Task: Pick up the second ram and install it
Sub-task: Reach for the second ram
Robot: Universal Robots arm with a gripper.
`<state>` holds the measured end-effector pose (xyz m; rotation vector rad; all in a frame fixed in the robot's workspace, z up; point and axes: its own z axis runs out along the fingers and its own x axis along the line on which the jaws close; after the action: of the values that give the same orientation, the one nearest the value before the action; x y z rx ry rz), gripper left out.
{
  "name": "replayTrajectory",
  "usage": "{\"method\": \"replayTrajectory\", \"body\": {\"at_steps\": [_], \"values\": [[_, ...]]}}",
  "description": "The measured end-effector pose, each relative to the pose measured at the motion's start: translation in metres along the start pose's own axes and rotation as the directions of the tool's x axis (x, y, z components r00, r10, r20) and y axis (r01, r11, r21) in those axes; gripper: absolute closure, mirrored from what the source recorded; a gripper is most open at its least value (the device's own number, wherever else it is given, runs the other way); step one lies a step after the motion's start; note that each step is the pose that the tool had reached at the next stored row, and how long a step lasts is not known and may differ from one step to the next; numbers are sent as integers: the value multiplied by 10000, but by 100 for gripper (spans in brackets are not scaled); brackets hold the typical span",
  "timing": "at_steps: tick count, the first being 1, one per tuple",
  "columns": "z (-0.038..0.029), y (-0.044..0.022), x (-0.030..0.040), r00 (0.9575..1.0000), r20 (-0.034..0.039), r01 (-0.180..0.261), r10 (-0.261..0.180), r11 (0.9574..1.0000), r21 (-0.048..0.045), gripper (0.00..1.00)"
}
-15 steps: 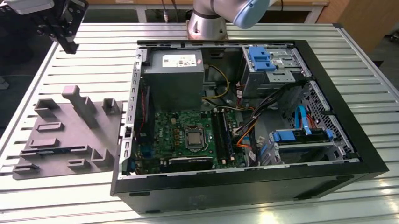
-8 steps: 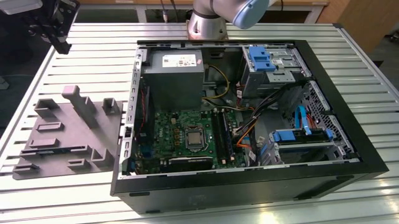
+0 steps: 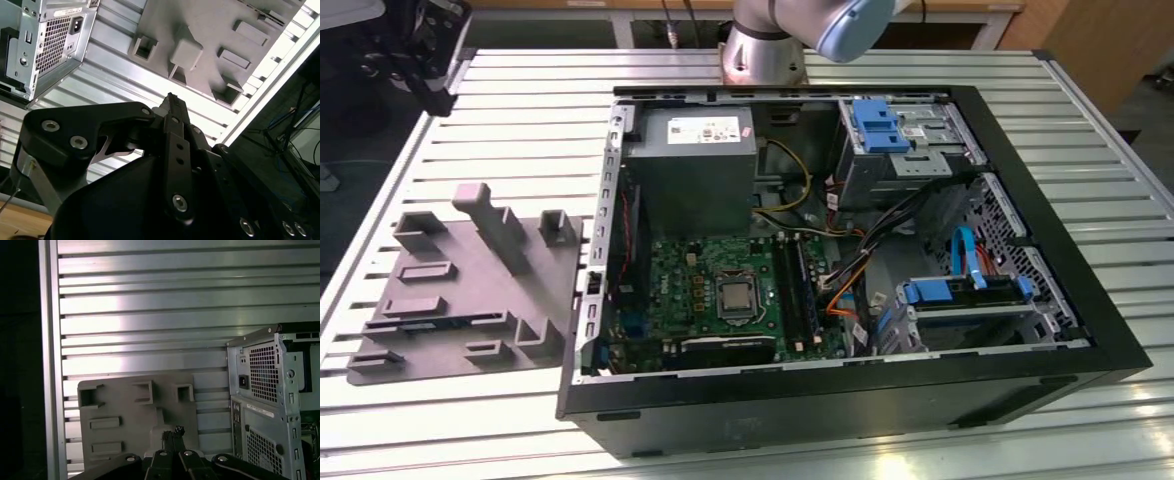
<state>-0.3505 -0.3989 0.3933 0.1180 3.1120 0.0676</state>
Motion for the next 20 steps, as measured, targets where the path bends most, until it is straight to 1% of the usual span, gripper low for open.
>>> {"method": "replayTrajectory", "body": {"at_steps": [8,20], "values": [[-4,-10,129,10000,0,0,0,10000,0,89],[-10,-26,343,10000,1,0,0,10000,0,89]]}}
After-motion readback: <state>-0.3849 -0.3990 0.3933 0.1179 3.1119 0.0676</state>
